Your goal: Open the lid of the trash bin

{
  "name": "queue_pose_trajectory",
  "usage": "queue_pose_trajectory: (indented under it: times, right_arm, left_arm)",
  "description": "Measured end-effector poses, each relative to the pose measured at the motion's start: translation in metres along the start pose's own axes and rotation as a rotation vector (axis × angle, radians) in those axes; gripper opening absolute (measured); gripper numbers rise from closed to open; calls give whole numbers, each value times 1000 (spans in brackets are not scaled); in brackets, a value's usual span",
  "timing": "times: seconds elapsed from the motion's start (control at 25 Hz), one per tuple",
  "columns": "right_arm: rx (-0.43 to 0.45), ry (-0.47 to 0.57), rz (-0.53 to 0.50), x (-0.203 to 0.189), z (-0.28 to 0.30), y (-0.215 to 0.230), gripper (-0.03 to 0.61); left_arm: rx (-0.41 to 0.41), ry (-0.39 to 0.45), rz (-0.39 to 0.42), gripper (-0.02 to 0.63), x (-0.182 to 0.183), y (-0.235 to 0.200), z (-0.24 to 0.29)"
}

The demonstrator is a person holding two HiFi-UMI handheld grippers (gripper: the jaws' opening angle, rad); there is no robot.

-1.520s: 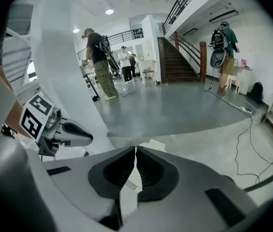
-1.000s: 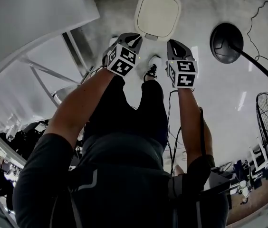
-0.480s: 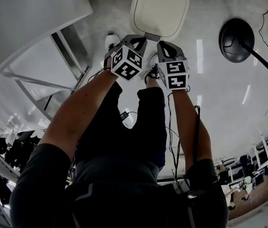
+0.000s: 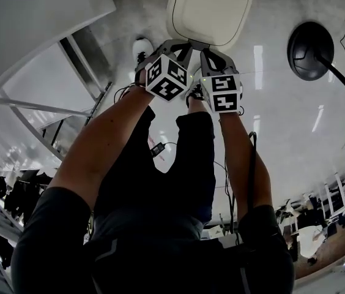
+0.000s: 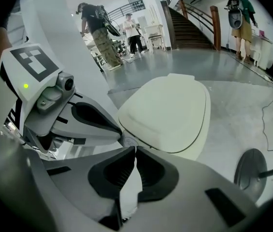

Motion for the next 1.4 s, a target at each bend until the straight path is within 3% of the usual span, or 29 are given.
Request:
queue_pose_trajectory:
  times: [0.48,0.76,1.16,1.4]
  right_arm:
    - [-44,60,-39,-1,-1,-4,28]
    - [-47,41,21,-4,-1,-1,28]
    - [-75,133,97,45,-113,-20,29]
    - [-99,221,58,106,-185,-31,29]
  left_arm:
    - [49,10,69,9,1,4,-3]
    - [68,-4,100,9,1,6,-1]
    - [77,89,19,9,46,22,-104]
    - [122,190,-16,9,90,15,-180]
Point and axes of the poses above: the fingertips, and each gripper's own axes: z forward along the fingers, y to its right, x out of its top, the point moved 5 cm from there along -z, backward along the fingers, and after that the axes turned 2 degrees about -x, right-handed, at the moved point
